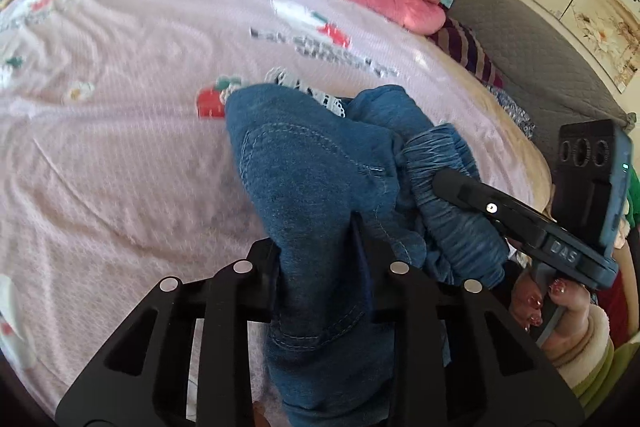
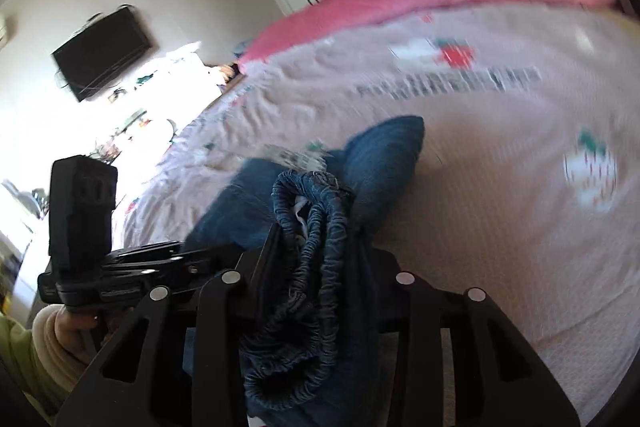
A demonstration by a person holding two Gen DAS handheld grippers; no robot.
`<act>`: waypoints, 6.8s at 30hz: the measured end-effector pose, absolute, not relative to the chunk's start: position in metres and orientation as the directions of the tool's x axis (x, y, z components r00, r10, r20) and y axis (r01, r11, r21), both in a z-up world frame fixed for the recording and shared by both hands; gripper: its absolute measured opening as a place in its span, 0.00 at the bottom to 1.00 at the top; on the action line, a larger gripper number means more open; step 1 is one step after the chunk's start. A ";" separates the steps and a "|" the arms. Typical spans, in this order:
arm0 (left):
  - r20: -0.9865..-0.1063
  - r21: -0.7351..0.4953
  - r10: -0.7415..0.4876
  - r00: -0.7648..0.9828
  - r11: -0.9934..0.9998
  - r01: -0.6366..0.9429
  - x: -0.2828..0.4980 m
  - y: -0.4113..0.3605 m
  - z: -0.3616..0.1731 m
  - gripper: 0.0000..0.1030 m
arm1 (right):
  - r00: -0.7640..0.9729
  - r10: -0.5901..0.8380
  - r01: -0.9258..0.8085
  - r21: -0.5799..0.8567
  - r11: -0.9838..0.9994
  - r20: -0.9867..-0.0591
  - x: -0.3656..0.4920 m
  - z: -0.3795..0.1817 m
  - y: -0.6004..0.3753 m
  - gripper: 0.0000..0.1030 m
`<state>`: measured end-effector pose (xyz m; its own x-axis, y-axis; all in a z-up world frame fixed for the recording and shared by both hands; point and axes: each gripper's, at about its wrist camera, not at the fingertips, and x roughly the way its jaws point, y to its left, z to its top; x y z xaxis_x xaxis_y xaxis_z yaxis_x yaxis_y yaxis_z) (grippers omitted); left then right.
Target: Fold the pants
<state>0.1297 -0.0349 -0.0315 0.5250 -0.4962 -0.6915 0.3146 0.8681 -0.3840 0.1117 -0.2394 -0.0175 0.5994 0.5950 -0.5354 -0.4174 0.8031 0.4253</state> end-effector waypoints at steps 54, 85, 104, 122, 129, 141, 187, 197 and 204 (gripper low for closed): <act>-0.695 -0.200 -0.253 0.673 0.967 0.158 0.212 0.012 -0.039 0.50 | 0.637 0.447 -0.294 0.338 0.894 -0.628 0.223 -0.030 -0.208 0.71; -0.653 -0.193 -0.225 0.723 0.973 0.129 0.173 0.022 -0.011 0.81 | 0.719 0.395 -0.316 0.238 0.918 -0.572 0.182 0.009 -0.205 0.93; -0.652 -0.168 -0.184 0.735 0.981 0.097 0.163 0.027 -0.002 0.91 | 0.752 0.364 -0.298 0.209 0.931 -0.550 0.172 0.020 -0.205 0.96; -0.622 -0.086 -0.134 0.771 0.991 0.103 0.132 0.012 0.022 0.91 | 0.806 0.335 -0.303 0.146 0.942 -0.488 0.132 0.043 -0.206 0.96; -0.618 -0.070 -0.119 0.777 0.993 0.097 0.118 0.008 0.025 0.91 | 0.806 0.343 -0.311 0.148 0.939 -0.482 0.117 0.046 -0.208 0.96; -0.611 -0.056 -0.112 0.784 0.994 0.098 0.095 0.003 0.025 0.91 | 0.803 0.346 -0.308 0.159 0.938 -0.485 0.099 0.043 -0.211 0.96; -0.646 -0.098 -0.126 0.753 0.992 0.081 0.017 -0.006 -0.019 0.91 | 0.748 0.250 -0.247 0.092 0.965 -0.615 0.025 -0.025 -0.222 0.96; -0.669 -0.137 -0.150 0.728 0.988 0.077 0.011 -0.004 -0.032 0.91 | 0.737 0.249 -0.241 0.100 0.965 -0.628 0.017 -0.037 -0.222 0.96; -0.682 -0.127 -0.141 0.718 0.989 0.074 0.013 -0.006 -0.035 0.91 | 0.738 0.245 -0.239 0.096 0.966 -0.629 0.016 -0.039 -0.222 0.96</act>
<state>0.0133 -0.0055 -0.0349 0.7180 -0.1411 -0.6816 0.0737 0.9891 -0.1272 0.0165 -0.2218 -0.0393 0.7377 0.2445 -0.6292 -0.2387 0.9664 0.0957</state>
